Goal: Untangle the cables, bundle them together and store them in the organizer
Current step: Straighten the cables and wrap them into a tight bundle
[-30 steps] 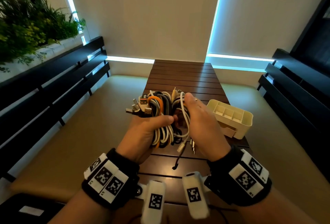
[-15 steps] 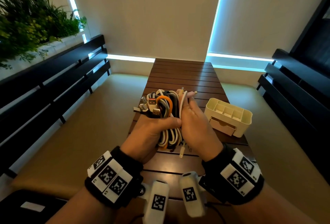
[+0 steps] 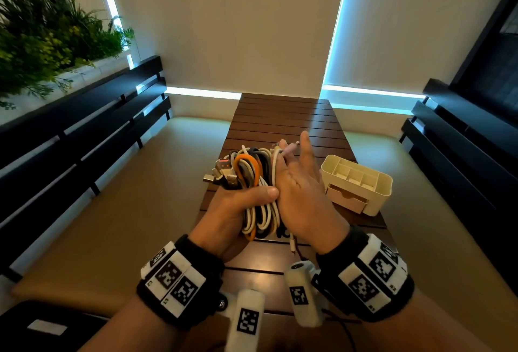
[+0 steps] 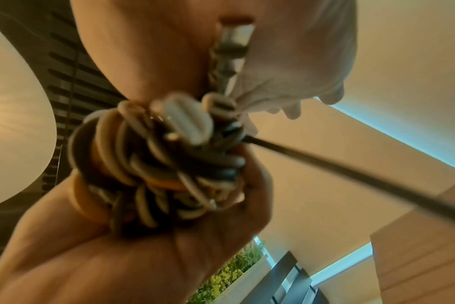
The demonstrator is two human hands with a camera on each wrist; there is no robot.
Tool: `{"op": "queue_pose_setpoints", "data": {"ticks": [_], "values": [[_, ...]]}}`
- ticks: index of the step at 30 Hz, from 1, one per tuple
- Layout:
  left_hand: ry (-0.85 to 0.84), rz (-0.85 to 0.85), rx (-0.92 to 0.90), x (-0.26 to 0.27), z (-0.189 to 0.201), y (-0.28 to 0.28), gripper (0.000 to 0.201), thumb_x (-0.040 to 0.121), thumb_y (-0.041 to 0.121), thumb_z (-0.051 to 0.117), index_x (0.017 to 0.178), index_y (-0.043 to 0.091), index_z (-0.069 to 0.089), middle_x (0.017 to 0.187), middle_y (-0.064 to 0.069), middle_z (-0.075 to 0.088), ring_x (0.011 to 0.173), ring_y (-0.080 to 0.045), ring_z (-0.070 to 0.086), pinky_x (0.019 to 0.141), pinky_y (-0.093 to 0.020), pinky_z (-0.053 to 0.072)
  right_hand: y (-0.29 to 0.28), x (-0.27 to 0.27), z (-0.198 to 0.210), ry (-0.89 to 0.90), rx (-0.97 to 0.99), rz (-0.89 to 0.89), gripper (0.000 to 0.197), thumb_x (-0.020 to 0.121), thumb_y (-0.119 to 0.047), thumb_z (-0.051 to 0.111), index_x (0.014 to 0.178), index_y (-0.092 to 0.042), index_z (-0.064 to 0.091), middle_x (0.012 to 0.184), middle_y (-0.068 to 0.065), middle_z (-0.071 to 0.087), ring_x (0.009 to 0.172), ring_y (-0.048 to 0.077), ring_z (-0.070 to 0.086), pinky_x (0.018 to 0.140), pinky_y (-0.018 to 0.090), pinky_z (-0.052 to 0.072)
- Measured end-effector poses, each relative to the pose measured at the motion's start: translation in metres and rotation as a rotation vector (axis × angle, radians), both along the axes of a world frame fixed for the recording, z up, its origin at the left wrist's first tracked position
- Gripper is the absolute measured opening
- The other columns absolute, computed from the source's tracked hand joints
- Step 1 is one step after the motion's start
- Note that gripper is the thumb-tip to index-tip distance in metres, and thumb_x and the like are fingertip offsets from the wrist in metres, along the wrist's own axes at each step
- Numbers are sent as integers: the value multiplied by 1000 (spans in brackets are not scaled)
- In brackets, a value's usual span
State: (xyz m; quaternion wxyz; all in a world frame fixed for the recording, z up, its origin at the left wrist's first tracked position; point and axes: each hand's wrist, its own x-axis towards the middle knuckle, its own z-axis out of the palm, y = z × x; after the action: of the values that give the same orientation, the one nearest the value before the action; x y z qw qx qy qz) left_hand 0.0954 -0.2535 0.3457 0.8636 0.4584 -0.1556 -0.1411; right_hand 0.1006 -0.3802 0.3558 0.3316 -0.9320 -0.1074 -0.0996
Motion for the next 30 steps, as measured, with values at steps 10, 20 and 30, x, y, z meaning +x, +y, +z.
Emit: {"op": "queue_pose_setpoints", "data": {"ticks": [10,20,30], "values": [[121,99,-42,8,-5,3,44,79,13,62,121,-2,64,104,-26,64,82,-32,67,69,-39,57,7,-10,-8,-254,590,8,23,98,-35,42,112,-30,59,110,0,48,109,28,56,95,47,49],[-4,-14,-27,2,9,7,57,86,8,51,143,4,47,103,-14,74,89,-24,73,71,-34,59,-2,-10,-1,100,948,153,38,106,-36,40,140,-27,55,137,-7,61,128,7,55,111,40,44],[-11,-24,-101,6,5,14,81,69,17,81,142,5,50,124,-22,65,110,-35,65,91,-50,55,-2,-3,-6,247,1144,312,35,95,-26,58,124,-45,64,158,-12,35,145,8,32,110,34,43]]}}
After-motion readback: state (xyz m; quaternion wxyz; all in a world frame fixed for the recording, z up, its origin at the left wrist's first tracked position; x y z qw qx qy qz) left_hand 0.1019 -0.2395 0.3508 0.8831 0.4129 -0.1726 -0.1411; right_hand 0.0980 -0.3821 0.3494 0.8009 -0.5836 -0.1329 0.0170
